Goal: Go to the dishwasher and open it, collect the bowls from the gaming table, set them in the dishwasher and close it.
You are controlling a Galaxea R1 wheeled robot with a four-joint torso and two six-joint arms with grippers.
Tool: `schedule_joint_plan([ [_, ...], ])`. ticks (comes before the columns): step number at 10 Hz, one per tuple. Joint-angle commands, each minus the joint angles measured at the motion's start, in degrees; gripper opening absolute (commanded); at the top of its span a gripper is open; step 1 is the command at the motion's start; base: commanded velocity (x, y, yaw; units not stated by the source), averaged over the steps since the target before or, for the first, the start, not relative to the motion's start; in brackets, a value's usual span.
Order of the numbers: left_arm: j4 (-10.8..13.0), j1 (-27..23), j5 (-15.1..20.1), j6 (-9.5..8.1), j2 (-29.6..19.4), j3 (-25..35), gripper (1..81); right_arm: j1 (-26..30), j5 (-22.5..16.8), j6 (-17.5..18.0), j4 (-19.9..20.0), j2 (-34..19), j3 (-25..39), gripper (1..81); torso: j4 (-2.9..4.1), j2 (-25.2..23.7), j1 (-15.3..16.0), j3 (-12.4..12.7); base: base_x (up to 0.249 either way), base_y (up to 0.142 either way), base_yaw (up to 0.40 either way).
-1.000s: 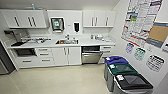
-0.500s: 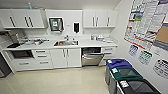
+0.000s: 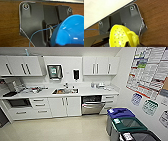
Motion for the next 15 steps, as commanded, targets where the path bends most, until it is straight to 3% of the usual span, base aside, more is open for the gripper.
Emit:
schedule_joint_plan([
  [1, 0.03, -2.15, 3.54, 0.23, -0.69, 0.37, 1.0, 1.74, -3.11, -0.27, -0.81, -1.83, 0.48, 1.0, 0.0, 0.0, 0.0, 0.0, 0.169, 0.0, 0.0],
  [15, -0.15, -2.24, 3.54, 0.23, -0.61, 0.19, 1.0, 1.82, -3.11, -0.27, -0.81, -1.04, -0.66, 1.0, 0.0, -0.06, -0.1, 0.05, 0.149, 0.0, 0.0],
])
